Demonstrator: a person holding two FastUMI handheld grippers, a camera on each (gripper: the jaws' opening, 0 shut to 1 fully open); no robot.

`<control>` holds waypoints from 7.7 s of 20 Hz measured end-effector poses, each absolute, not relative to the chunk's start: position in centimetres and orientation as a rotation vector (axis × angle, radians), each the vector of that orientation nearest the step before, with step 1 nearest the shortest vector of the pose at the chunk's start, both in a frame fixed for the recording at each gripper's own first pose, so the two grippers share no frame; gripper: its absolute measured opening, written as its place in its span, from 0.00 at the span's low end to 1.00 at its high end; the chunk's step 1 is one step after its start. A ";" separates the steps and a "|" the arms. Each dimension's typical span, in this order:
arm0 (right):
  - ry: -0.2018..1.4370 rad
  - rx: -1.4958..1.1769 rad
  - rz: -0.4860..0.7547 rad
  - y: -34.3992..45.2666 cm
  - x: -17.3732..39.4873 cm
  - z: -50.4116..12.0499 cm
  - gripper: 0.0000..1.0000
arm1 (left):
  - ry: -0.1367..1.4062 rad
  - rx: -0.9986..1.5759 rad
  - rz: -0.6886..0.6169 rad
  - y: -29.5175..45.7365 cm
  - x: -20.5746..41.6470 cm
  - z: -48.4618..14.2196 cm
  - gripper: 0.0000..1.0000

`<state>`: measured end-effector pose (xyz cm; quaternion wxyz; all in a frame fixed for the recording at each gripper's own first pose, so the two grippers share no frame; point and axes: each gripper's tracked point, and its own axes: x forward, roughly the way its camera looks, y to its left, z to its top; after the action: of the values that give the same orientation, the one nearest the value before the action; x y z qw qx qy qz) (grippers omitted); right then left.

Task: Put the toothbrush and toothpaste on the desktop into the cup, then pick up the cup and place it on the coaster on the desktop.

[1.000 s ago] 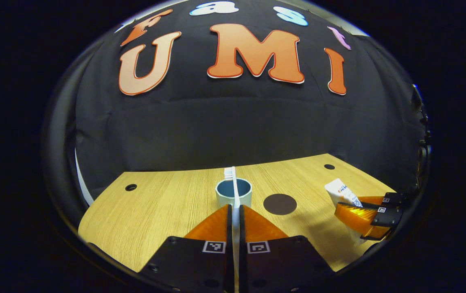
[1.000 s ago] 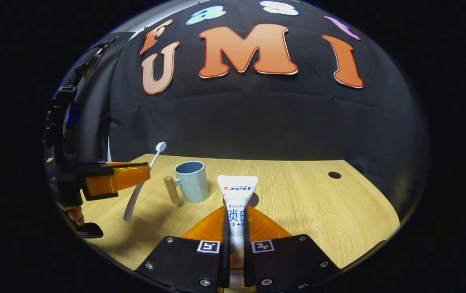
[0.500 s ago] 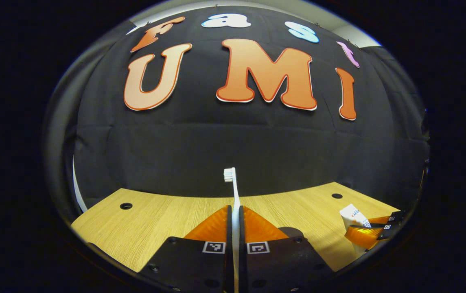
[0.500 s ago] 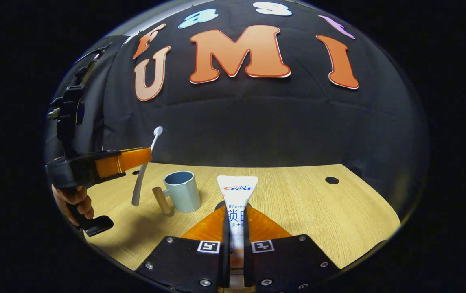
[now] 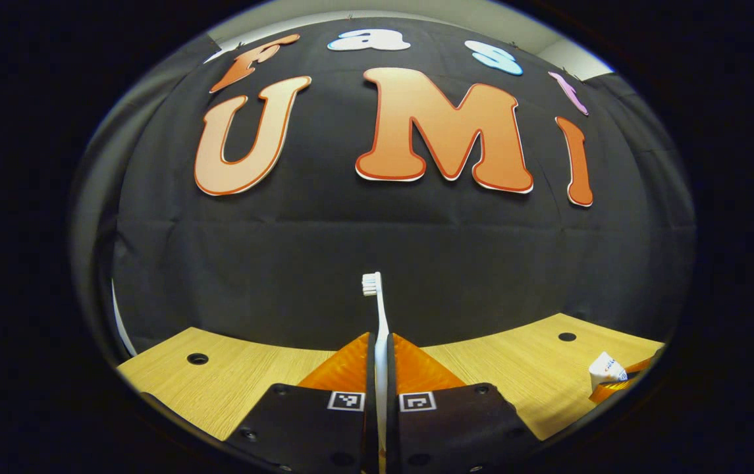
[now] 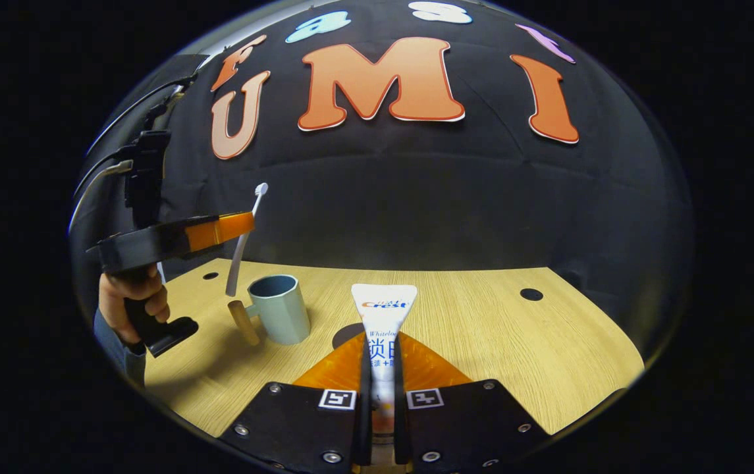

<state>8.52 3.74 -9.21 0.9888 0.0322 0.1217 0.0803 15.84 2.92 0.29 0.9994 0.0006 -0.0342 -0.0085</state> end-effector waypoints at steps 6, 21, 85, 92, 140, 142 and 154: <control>0.195 0.066 0.145 2.8 9.2 -7.8 0.14 | -0.060 -0.003 -0.051 1.4 18.7 -1.3 0.05; 0.096 0.067 0.186 5.8 11.3 -3.6 0.14 | -0.128 -0.034 -0.044 2.6 20.8 -0.7 0.04; -0.111 0.153 0.541 24.9 20.0 1.2 0.13 | 0.347 -0.094 0.023 11.1 2.1 -16.7 0.99; -0.052 0.180 0.566 25.7 21.2 -1.3 0.14 | 0.295 -0.108 0.045 11.3 2.2 -15.9 0.98; -0.144 0.063 0.337 0.7 4.3 7.9 0.94 | 0.575 -0.073 -0.251 2.0 8.3 -7.4 1.00; -0.148 0.049 0.322 -0.6 3.4 7.9 0.94 | 0.645 -0.046 -0.248 1.8 8.7 -8.4 0.98; -0.121 0.029 0.278 -3.9 1.4 5.0 0.95 | 0.928 0.107 -0.187 0.9 9.7 -12.0 0.97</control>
<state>1.40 -3.88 5.01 0.9884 0.0144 -0.0602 0.1384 9.68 0.95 -11.97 0.8887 0.0516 0.4466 -0.0901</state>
